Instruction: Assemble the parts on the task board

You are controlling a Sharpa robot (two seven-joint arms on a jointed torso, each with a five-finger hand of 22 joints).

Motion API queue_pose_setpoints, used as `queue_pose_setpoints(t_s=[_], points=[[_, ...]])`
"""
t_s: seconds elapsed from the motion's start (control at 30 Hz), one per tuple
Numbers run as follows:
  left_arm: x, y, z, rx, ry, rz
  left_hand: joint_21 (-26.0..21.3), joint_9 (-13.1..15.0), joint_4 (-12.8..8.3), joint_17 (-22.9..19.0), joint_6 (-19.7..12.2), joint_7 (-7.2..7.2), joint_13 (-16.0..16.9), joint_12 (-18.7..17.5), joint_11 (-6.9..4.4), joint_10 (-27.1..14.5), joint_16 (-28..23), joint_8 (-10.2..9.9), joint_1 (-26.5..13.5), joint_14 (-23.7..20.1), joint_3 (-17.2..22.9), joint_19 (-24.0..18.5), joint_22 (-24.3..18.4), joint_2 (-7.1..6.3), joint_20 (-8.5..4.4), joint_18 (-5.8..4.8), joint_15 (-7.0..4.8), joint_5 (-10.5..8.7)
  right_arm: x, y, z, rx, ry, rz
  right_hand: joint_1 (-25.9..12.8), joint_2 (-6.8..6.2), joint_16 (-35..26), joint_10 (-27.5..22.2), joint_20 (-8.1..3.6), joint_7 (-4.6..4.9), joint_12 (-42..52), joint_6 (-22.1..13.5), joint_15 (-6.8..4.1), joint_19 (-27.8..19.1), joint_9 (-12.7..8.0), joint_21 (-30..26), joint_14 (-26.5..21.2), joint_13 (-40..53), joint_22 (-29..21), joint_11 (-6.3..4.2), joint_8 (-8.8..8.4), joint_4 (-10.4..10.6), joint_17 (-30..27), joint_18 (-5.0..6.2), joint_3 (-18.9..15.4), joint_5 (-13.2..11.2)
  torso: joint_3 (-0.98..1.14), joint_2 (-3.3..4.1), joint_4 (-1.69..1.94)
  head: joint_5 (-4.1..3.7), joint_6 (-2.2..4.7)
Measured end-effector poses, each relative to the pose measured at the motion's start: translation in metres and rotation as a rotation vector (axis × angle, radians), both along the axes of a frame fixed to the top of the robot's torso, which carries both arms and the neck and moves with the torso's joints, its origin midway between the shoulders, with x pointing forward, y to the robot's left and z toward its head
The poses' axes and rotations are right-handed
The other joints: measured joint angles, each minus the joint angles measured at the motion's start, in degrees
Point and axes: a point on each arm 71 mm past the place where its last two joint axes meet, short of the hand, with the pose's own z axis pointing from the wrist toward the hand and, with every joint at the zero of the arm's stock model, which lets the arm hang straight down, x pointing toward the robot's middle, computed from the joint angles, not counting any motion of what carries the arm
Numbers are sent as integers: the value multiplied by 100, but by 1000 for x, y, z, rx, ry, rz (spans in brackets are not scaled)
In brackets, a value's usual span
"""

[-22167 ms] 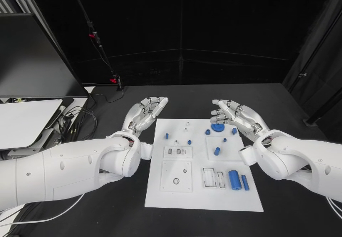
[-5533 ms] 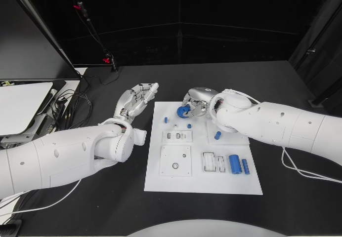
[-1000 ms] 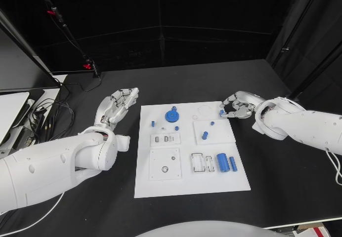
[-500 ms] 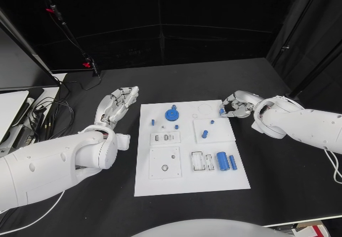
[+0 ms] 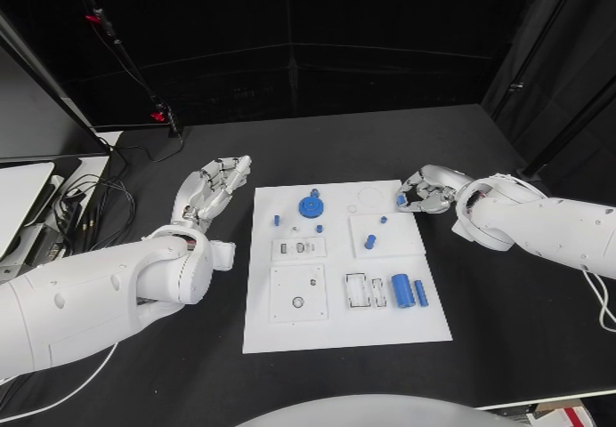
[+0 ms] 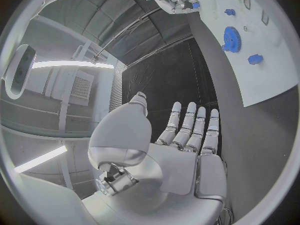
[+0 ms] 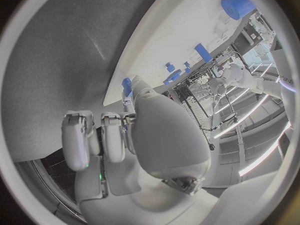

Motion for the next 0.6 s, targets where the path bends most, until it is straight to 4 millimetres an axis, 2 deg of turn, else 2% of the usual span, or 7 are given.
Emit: queue_pose_setpoints(t_s=[0.3, 0.43, 0.6], points=[[0, 0, 0, 0, 0, 0, 0, 0, 0, 0, 0, 0, 0, 0, 0, 0, 0, 0, 0, 0, 0, 0, 3, 0, 0, 0, 0, 0, 0, 1, 0, -3, -4, -1, 81, 132, 0, 14, 0, 38, 0, 676, 0, 0, 32, 0, 0, 0, 0, 14, 138, -95, 0, -1, 92, 15, -1, 0, 0, 17, -12], [0, 0, 0, 0, 0, 0, 0, 0, 0, 0, 0, 0, 0, 0, 0, 0, 0, 0, 0, 0, 0, 0, 3, 0, 0, 0, 0, 0, 0, 2, 1, -5, -15, 1, 102, 165, 0, 1, 0, 104, 0, 777, 22, 0, 32, 0, 22, 0, 0, 44, 150, -113, 0, 0, 109, 6, -1, 0, 0, 13, -12], [0, 0, 0, 0, 0, 0, 0, 0, 0, 0, 0, 0, 0, 0, 0, 0, 0, 0, 0, 0, 0, 0, 3, 0, 0, 0, 0, 0, 0, 6, 3, 1, -54, 9, 113, 206, 0, 1, 0, 112, 0, 787, 22, 0, 32, 0, 22, 0, 0, 44, 150, -121, 0, 0, 116, 26, -1, 0, 0, 16, -7]])
